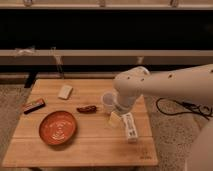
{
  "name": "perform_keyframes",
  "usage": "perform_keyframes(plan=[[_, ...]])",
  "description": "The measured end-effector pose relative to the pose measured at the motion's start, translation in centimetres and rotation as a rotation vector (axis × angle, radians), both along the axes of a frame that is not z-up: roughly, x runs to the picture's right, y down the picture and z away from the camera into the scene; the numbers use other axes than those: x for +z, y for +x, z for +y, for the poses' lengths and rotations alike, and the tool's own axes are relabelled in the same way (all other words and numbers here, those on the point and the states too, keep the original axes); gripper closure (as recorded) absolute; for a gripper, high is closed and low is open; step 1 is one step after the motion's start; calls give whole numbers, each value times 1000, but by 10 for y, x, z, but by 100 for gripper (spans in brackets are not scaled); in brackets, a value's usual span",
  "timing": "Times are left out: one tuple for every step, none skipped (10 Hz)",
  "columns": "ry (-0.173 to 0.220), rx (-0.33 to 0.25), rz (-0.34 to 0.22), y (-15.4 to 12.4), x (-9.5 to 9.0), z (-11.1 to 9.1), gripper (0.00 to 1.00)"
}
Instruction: Place the bottle in the ceramic bowl
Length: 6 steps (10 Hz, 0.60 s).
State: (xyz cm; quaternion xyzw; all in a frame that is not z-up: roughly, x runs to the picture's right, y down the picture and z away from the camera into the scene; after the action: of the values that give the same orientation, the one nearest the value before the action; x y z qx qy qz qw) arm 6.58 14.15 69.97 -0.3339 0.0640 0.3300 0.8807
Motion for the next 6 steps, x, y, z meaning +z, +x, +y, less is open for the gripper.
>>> perform_keyframes(plan=[[-17,15,16,1,4,5,20],[-47,36,46,5,10,14,20],[-74,47,74,7,17,22,20],[-94,52,96,9,22,28,20],[-115,61,129,15,29,34,20],[-138,79,171,24,37,41,20]])
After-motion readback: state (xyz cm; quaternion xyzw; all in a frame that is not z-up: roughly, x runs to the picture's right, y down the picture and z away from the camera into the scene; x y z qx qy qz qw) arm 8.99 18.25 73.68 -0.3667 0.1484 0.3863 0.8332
